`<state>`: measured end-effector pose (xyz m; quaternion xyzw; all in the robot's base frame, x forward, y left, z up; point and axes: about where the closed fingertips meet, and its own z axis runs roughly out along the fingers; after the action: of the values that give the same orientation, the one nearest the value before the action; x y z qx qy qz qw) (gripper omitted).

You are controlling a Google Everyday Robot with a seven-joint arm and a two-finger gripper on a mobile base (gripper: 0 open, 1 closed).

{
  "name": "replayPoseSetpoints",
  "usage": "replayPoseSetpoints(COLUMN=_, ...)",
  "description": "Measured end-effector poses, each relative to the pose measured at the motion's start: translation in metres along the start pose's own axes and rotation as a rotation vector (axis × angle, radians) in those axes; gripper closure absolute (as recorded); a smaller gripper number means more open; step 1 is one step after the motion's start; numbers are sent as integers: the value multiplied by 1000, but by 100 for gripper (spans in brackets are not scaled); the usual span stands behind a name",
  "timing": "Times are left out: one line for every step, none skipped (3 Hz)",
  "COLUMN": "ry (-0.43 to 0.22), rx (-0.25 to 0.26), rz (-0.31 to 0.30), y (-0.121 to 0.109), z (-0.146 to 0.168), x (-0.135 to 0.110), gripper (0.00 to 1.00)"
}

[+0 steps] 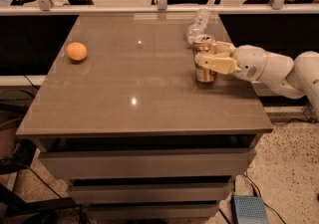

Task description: Place orange can upright

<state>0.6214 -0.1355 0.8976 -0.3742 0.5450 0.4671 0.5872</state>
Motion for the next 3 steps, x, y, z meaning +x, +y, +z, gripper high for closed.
replayPoseSetpoints(ry=1, rx=8, rz=-6, y=1, z=-6, x=0, gripper=36)
replayPoseSetpoints(ry=2, rx=19, rz=-9, y=3, z=-14, x=-1, gripper=13)
replayPoseSetpoints(ry=3, rx=30, rz=-15, y=5, z=-21, x=-3, gripper=0)
